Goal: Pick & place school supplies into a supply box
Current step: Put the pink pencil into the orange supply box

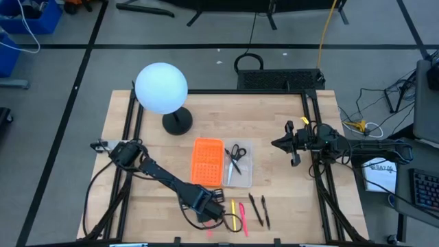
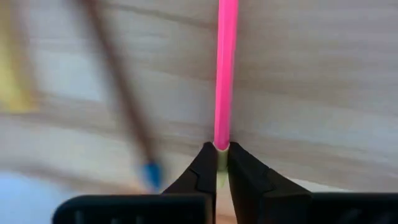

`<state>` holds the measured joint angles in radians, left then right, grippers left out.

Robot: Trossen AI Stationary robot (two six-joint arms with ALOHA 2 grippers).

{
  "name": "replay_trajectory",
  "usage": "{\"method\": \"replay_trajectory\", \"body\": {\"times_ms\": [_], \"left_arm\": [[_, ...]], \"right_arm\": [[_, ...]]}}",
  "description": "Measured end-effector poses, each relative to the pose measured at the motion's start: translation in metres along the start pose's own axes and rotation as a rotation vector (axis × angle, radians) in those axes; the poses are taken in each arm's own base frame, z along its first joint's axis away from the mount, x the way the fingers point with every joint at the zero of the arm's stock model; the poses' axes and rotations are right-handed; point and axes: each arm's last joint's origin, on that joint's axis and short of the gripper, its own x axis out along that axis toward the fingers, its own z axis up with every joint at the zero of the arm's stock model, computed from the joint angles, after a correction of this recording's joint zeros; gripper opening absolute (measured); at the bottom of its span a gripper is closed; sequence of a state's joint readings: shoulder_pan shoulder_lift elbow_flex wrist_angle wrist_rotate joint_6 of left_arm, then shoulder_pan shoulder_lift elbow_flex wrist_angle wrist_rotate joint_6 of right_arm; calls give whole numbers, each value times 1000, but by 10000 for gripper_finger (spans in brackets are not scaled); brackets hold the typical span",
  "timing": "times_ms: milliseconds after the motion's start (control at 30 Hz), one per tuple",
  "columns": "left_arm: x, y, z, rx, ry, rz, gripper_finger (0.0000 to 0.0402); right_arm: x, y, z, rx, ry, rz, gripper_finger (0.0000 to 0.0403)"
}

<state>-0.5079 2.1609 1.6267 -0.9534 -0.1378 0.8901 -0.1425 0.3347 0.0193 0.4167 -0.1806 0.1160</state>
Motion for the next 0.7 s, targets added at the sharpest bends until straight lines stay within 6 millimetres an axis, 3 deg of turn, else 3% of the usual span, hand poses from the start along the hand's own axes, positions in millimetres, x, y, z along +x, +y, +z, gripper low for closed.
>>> {"method": "replay_trajectory", "body": {"times_ms": [333, 533, 700], "left_arm": [[-48, 20, 1, 134, 72, 99, 26], [-69, 44, -18, 198, 129, 164, 15], [-75, 72, -52, 257, 164, 204, 22]], "right_arm": [[0, 0, 0, 22, 4, 0, 0], [0, 0, 0, 22, 5, -1, 0], [0, 0, 0, 22, 5, 0, 0]]}}
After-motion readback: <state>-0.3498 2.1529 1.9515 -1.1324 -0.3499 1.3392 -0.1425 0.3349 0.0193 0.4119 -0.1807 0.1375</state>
